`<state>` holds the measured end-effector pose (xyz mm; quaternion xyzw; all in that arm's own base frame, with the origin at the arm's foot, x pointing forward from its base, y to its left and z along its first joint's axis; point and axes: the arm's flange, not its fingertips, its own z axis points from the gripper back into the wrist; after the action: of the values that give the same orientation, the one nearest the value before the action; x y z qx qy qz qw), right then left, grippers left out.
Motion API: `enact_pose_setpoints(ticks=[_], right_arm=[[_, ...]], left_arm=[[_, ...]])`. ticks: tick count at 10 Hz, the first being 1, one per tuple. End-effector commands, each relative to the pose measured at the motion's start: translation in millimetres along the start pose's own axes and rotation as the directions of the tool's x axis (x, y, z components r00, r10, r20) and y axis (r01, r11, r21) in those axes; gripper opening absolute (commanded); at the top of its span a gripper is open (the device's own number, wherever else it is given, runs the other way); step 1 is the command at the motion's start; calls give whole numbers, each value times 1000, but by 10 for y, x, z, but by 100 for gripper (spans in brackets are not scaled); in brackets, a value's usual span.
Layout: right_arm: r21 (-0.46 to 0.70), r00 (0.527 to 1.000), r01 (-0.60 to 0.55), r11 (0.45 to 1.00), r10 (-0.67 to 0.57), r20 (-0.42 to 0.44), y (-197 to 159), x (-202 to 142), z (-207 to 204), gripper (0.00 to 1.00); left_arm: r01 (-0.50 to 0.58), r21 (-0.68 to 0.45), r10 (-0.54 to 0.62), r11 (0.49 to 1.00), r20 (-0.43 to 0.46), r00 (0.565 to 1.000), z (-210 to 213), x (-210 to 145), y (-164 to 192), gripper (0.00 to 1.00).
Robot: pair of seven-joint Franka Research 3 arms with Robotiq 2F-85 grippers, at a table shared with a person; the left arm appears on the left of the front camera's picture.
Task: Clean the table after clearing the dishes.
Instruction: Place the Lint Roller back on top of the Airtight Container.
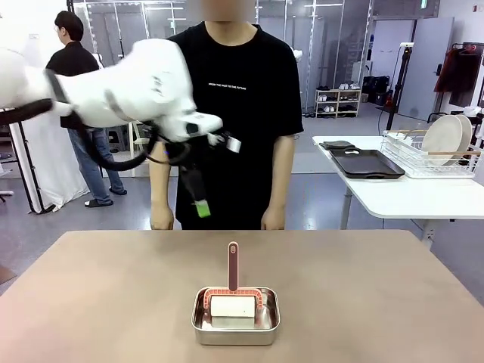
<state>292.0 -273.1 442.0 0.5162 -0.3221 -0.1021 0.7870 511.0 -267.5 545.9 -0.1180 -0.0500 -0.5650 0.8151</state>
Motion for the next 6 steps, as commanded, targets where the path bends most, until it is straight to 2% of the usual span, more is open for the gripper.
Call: enact_pose_setpoints(ticks=[1,2,3,4,5,6], right_arm=[[-2,1000,-2,1000,2,2,33,-4,6,100],[-2,1000,-2,1000,2,2,33,-4,6,100],[-2,1000,-2,1000,2,2,33,-4,6,100],[-2,1000,-2,1000,2,2,33,-4,6,100],[-2,1000,-2,1000,2,2,33,-4,6,100],[-2,1000,-2,1000,2,2,33,-4,6,100]], left_arm=[[-233,-212,277,949,205,939,339,-777,129,100],[-301,-267,372,915,276,886,455,-1204,208,100],[-333,-384,464,861,326,824,587,-1636,295,100],[-358,-462,532,811,330,780,682,-2063,390,100],[-358,-553,610,752,380,696,756,-2516,508,100],[-351,-590,643,727,405,650,733,-2885,606,100]])
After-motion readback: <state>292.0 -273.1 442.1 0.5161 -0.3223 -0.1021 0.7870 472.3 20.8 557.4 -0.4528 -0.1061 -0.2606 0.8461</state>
